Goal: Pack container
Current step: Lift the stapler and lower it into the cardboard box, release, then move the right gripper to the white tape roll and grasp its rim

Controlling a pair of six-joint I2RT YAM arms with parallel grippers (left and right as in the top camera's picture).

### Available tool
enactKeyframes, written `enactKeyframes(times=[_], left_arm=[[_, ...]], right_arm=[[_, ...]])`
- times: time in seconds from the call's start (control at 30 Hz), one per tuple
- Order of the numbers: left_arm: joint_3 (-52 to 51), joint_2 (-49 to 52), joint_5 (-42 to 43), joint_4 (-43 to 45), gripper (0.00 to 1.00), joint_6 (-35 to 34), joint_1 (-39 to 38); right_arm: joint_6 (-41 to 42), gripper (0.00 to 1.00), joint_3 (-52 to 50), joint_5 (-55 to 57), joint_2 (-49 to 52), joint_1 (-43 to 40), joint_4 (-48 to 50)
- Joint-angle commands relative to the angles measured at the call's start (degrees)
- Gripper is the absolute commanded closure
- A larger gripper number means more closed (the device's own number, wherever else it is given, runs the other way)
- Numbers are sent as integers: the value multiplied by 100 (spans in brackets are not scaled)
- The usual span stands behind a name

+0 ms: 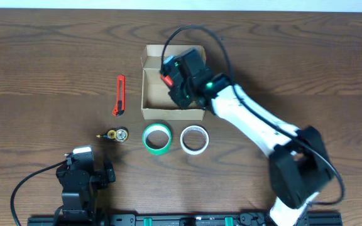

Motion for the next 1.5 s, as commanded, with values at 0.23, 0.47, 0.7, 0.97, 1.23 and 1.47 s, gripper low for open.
enactKeyframes(times=[0.23,0.47,0.7,0.97,1.23,1.47], left_arm=[[-59,-35,-81,-15,5,37,37],[-59,-35,-81,-15,4,37,37],[-59,-35,-79,-15,5,37,37],[-59,-35,-79,-15,4,37,37],[-59,-35,-81,-15,5,37,37],[-59,-35,-81,-15,5,37,37]], right_arm=[[-601,99,22,378,492,122,-11],[-627,91,22,516,636,120,116],[-643,80,22,516,654,120,302],[-643,62,22,516,654,120,295],[-485,54,24,518,446,125,468],[122,12,24,518,-520,122,531]])
